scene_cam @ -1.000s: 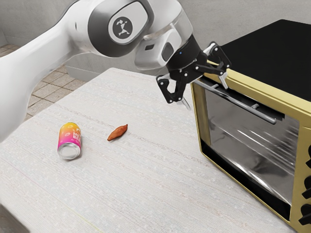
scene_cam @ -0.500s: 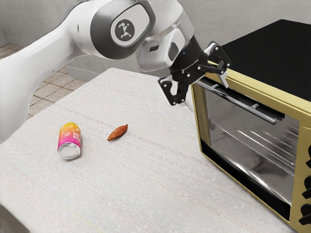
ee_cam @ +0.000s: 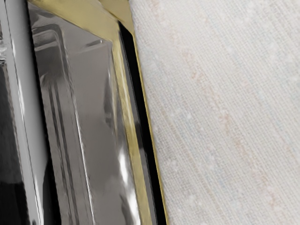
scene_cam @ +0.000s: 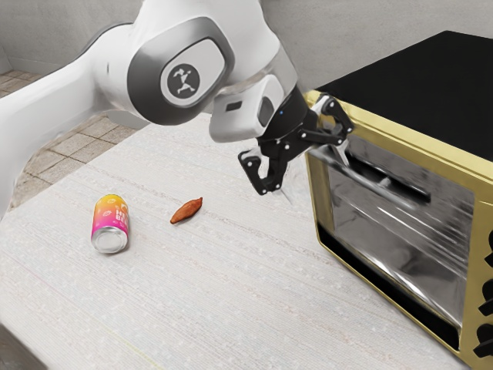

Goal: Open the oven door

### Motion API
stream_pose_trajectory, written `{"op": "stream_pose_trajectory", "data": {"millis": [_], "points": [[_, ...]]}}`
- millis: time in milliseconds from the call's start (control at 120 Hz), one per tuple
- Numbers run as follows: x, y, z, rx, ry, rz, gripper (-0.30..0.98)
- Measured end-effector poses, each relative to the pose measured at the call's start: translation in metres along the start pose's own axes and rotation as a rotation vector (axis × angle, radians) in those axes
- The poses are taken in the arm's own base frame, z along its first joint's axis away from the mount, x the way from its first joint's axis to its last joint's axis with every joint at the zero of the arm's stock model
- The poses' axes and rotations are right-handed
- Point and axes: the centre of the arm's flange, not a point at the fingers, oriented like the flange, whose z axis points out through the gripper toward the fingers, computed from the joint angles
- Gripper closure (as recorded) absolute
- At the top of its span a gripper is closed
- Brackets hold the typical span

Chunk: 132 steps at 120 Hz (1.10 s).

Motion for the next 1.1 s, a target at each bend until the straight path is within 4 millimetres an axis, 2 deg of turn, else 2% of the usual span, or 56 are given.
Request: {"op": "stream_pose_trajectory", "data": {"millis": [42,75,108,150,175,208,225,250,275,292,308,317,333,342,367,392,408,433,467,525,542,567,617,642,675,708,767,808,850,900,975,1100], "points": [[0.008,0.017,-0.003,-0.007,-0.014,-0.003,0.03],[0.017,0.044,-0.007,-0.016,-0.036,-0.012,0.05],[0.031,0.078,-0.013,-0.020,-0.065,-0.016,0.07],[0.067,0.141,-0.033,0.005,-0.121,-0.005,0.06],[0.100,0.184,-0.061,0.061,-0.167,0.021,0.05],[0.143,0.236,-0.112,0.176,-0.227,0.055,0.04],[0.159,0.255,-0.138,0.235,-0.248,0.067,0.03],[0.174,0.270,-0.194,0.342,-0.269,0.068,0.03],[0.171,0.276,-0.248,0.431,-0.272,0.040,0.02],[0.158,0.276,-0.277,0.470,-0.265,0.005,0.02],[0.137,0.271,-0.301,0.495,-0.249,-0.042,0.02],[0.120,0.263,-0.309,0.496,-0.236,-0.076,0.02],[0.084,0.249,-0.316,0.481,-0.210,-0.149,0.02],[0.063,0.241,-0.314,0.465,-0.195,-0.191,0.02],[0.008,0.216,-0.292,0.391,-0.144,-0.313,0.01],[-0.032,0.186,-0.252,0.298,-0.086,-0.407,0.01],[-0.050,0.168,-0.225,0.239,-0.055,-0.456,0.01],[-0.066,0.146,-0.191,0.164,-0.027,-0.510,0.01],[-0.074,0.129,-0.154,0.079,-0.003,-0.567,0.01],[-0.077,0.113,-0.114,-0.017,0.051,-0.666,0.01],[-0.076,0.111,-0.112,-0.029,0.065,-0.697,0.01],[-0.072,0.112,-0.121,-0.029,0.076,-0.747,0.01],[-0.064,0.120,-0.187,0.044,-0.006,-0.855,0.01],[-0.063,0.126,-0.209,0.068,-0.062,-0.924,0.01],[-0.083,0.132,-0.210,0.054,-0.107,-1.051,0.00],[-0.111,0.138,-0.196,0.017,-0.135,-1.185,0.00],[-0.148,0.143,-0.147,-0.090,-0.169,-1.367,0.00],[-0.168,0.148,-0.107,-0.172,-0.194,-1.473,0.00],[-0.179,0.153,-0.087,-0.210,-0.217,-1.560,0.00],[-0.189,0.158,-0.076,-0.226,-0.239,-1.647,0.00],[-0.196,0.162,-0.070,-0.226,-0.263,-1.754,0.00],[-0.186,0.152,-0.065,-0.213,-0.293,-1.860,0.00]]}}
